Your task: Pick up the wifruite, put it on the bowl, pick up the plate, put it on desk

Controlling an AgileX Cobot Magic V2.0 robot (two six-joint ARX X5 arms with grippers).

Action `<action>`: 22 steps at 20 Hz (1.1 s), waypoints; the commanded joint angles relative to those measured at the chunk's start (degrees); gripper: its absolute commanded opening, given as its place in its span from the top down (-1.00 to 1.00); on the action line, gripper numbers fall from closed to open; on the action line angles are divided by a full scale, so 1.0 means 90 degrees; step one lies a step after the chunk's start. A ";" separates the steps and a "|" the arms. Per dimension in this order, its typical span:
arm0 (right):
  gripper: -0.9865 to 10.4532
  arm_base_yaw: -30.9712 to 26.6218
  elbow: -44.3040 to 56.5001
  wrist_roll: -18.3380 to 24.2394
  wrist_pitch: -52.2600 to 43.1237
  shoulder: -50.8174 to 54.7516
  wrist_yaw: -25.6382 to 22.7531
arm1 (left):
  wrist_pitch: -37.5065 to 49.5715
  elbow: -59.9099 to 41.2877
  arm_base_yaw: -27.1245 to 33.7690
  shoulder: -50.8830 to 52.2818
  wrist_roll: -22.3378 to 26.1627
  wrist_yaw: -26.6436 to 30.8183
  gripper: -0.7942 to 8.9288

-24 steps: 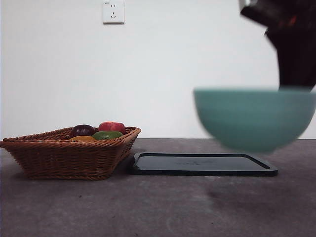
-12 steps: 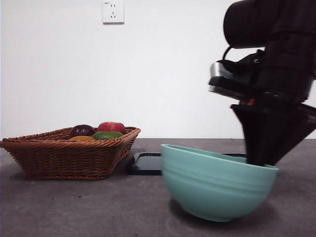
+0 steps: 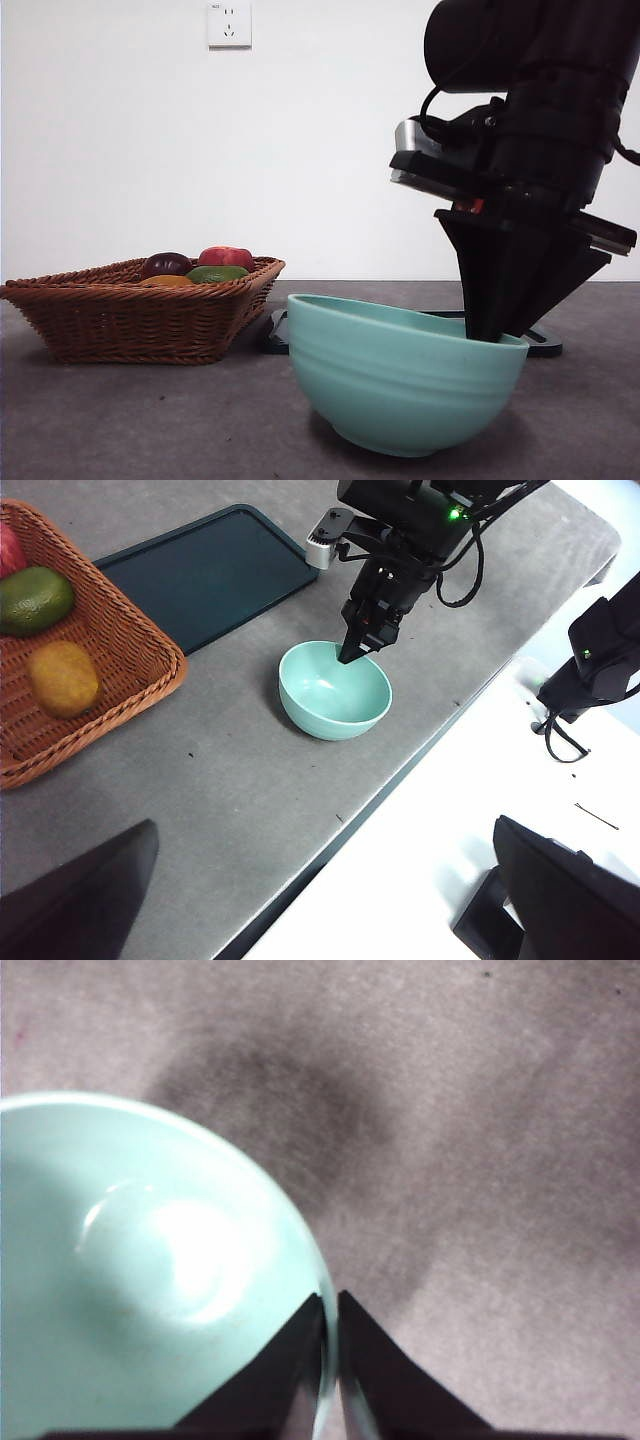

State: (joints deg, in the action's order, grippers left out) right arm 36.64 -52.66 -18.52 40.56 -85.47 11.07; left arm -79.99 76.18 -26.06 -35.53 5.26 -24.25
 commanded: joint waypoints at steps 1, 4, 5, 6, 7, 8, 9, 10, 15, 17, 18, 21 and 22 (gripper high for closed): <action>0.81 0.0046 0.0005 -0.0083 0.0029 0.0041 -0.0121 | 0.0029 0.0070 -0.0034 -0.0036 0.0078 -0.0029 -0.32; 0.79 0.0056 0.0005 -0.0068 0.0075 0.0073 -0.0117 | 0.0027 0.0070 -0.0034 -0.0036 0.0078 -0.0029 -0.32; 0.72 0.0073 0.0005 -0.0066 0.0075 0.0073 -0.0117 | 0.0024 0.0070 -0.0034 -0.0036 0.0078 -0.0029 -0.32; 0.52 0.0075 0.0005 -0.0068 0.0092 0.0107 -0.0117 | 0.0024 0.0070 -0.0034 -0.0036 0.0078 -0.0029 -0.32; 0.36 0.0075 -0.0007 -0.0066 0.0097 0.0153 -0.0148 | 0.0024 0.0070 -0.0034 -0.0036 0.0078 -0.0029 -0.32; 0.24 0.0075 -0.0027 -0.0063 0.0121 0.0240 -0.0248 | 0.0024 0.0070 -0.0034 -0.0036 0.0078 -0.0029 -0.32; 0.16 0.0075 -0.0053 -0.0061 0.0168 0.0362 -0.0257 | 0.0022 0.0070 -0.0034 -0.0036 0.0078 -0.0029 -0.32; 0.12 0.0075 -0.0092 -0.0061 0.0228 0.0537 -0.0265 | 0.0024 0.0070 -0.0034 -0.0036 0.0078 -0.0029 -0.32; -0.05 0.0075 -0.0527 -0.0029 0.1115 0.1761 -0.0478 | 0.0022 0.0070 -0.0034 -0.0036 0.0078 -0.0029 -0.32; -0.07 0.0075 -0.0777 0.0019 0.1654 0.2361 -0.0641 | 0.0017 0.0070 -0.0034 -0.0036 0.0078 -0.0029 -0.32; -0.07 0.0075 -0.0913 0.0041 0.1926 0.2669 -0.0719 | 0.0017 0.0070 -0.0034 -0.0036 0.0078 -0.0029 -0.32; -0.09 0.0075 -0.1324 0.0039 0.2708 0.3575 -0.0770 | 0.0017 0.0070 -0.0034 -0.0036 0.0078 -0.0029 -0.32; -0.09 0.0075 -0.1433 0.0078 0.2880 0.3883 -0.0746 | 0.0017 0.0070 -0.0034 -0.0036 0.0078 -0.0029 -0.32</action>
State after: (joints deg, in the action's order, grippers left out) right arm 36.75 -64.75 -18.24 66.72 -50.15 4.43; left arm -80.01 76.18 -26.06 -35.53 5.28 -24.25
